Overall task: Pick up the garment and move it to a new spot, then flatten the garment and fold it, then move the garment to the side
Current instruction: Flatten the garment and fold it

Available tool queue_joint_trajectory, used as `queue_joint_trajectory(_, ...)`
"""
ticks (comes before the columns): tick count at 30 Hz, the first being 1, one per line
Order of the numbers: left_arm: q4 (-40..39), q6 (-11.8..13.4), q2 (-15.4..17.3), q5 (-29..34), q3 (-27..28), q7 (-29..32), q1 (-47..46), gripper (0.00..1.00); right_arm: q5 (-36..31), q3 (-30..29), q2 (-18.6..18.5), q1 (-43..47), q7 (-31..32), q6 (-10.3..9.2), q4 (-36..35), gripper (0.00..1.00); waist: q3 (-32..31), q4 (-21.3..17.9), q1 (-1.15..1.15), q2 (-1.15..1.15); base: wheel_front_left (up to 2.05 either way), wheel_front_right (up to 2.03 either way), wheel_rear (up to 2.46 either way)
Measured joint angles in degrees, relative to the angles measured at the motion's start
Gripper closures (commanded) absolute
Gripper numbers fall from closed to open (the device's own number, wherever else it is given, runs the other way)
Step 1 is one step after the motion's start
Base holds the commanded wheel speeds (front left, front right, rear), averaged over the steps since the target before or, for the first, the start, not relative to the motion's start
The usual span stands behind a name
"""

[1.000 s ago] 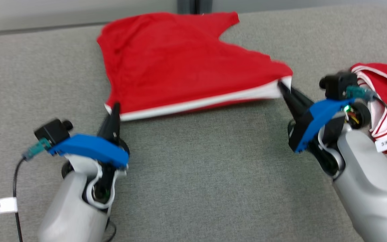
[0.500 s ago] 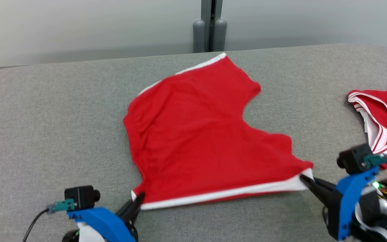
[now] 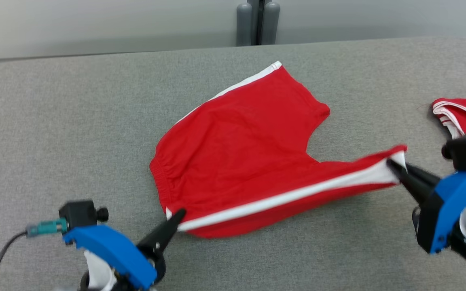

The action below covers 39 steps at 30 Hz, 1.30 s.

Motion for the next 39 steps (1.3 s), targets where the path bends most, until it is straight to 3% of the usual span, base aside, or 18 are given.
queue_joint_trajectory(6, 4.7, 1.5, -3.7, -1.3, 1.6, 0.3, -10.8, 1.0, 0.1, 5.2, -2.4, -14.3, -3.4, -0.03, 9.2, 1.0, 3.0, 1.3, 0.0, 0.0, 0.0, 0.0, 0.0)
queue_joint_trajectory(15, 16.0, 2.4, -7.3, -1.1, 3.7, -1.6, -23.1, 1.0, 0.5, 13.6, -2.5, -31.3, -12.2, -0.05, 25.3, 1.0, 8.7, 4.4, 0.01, 0.0, 0.0, 0.0, 0.0)
queue_joint_trajectory(30, 27.4, -0.5, -9.4, 0.4, 3.7, -4.1, -30.7, 1.0, 1.7, 22.3, -0.1, -46.7, -25.9, -0.04, 47.8, 1.0, 13.3, 7.9, 0.01, 0.0, 0.0, 0.0, 0.0)
queue_joint_trajectory(32, 28.2, -0.9, -9.6, 0.5, 3.5, -4.1, -31.0, 0.6, 2.0, 23.2, 0.1, -47.5, -27.2, -0.04, 50.0, 0.99, 13.3, 8.0, 0.01, 0.0, 0.0, 0.0, 0.0)
queue_joint_trajectory(33, 28.5, -1.0, -9.7, 0.5, 3.4, -4.3, -31.0, 0.0, 2.2, 23.7, 0.2, -47.9, -28.0, -0.04, 50.9, 0.25, 13.3, 8.1, 0.01, 0.0, 0.0, 0.0, 0.0)
queue_joint_trajectory(34, 28.7, -1.1, -9.8, 0.7, 3.3, -4.5, -31.0, 0.0, 2.3, 24.2, 0.4, -48.2, -28.7, -0.04, 51.8, 0.0, 13.3, 8.1, 0.01, 0.0, 0.0, 0.0, 0.0)
queue_joint_trajectory(39, 29.6, -2.6, -9.7, 1.9, 2.6, -5.5, -31.3, 0.0, 4.7, 26.4, 0.8, -49.7, -32.8, -0.05, 55.4, 0.0, 12.9, 8.4, 0.0, 0.0, 0.0, 0.0, 0.0)
